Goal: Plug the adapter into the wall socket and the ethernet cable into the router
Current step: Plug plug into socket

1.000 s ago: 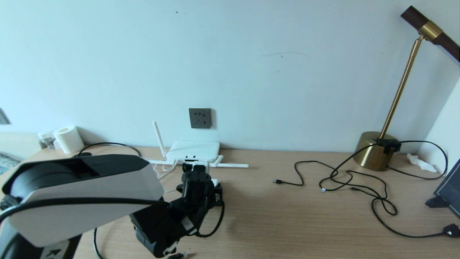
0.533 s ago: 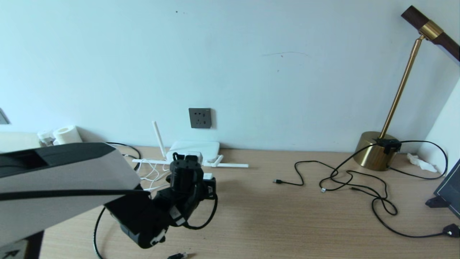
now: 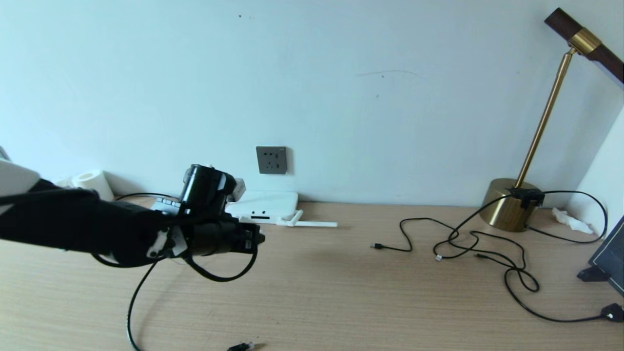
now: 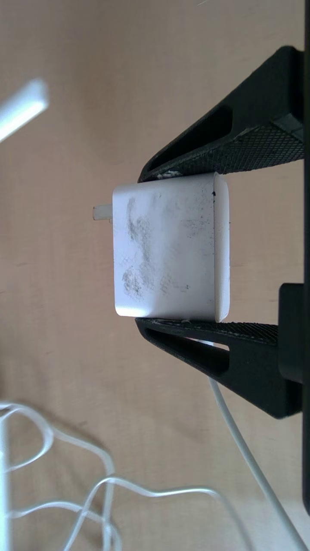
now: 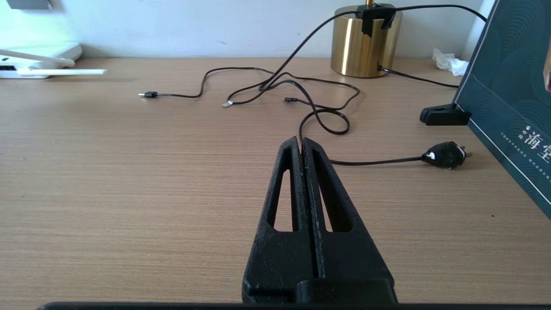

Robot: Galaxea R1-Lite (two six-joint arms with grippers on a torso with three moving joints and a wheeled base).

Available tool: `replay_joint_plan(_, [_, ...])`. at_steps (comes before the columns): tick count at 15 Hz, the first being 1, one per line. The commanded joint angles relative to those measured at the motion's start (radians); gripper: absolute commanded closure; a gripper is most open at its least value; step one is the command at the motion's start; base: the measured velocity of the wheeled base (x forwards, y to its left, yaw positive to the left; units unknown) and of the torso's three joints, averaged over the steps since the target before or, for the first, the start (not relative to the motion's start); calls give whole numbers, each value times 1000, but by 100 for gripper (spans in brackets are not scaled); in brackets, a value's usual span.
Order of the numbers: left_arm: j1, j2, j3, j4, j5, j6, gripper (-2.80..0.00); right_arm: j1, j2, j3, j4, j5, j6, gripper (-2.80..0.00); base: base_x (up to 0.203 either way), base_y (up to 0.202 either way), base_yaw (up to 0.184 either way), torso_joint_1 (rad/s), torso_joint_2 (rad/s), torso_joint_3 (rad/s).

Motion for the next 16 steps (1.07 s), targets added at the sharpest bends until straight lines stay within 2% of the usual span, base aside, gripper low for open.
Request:
replay_joint_plan(1, [19, -40, -137, 345, -59, 3, 0, 1, 0, 9, -1, 0, 0, 0, 0, 0, 0, 0, 0, 0])
replay_joint_plan(2, [24, -32, -182, 464, -84, 19, 0, 1, 0, 9, -1, 1, 0, 0, 0, 0, 0, 0, 0, 0])
replay_joint_plan(3, [31, -18, -217, 579, -100, 64, 0, -1, 0, 9, -1, 1, 0, 0, 0, 0, 0, 0, 0, 0])
replay_joint_plan(5, [42, 35, -287, 735, -111, 154, 0, 1, 0, 9, -1, 0, 0, 0, 0, 0, 0, 0, 0, 0])
replay_joint_plan(6, [44, 62, -329, 803, -114, 167, 0, 1, 0, 9, -1, 1, 0, 0, 0, 0, 0, 0, 0, 0])
replay_joint_plan(10, [61, 182, -549, 1111, -166, 190, 0, 1, 0, 9, -1, 0, 0, 0, 0, 0, 0, 0, 0, 0])
replay_joint_plan(13, [88, 276, -685, 1236, -242, 191, 0, 0, 0, 9, -1, 0, 0, 0, 0, 0, 0, 0, 0, 0])
replay_joint_plan(16, [119, 383, -874, 1412, -282, 190, 0, 1, 0, 9, -1, 1, 0, 0, 0, 0, 0, 0, 0, 0])
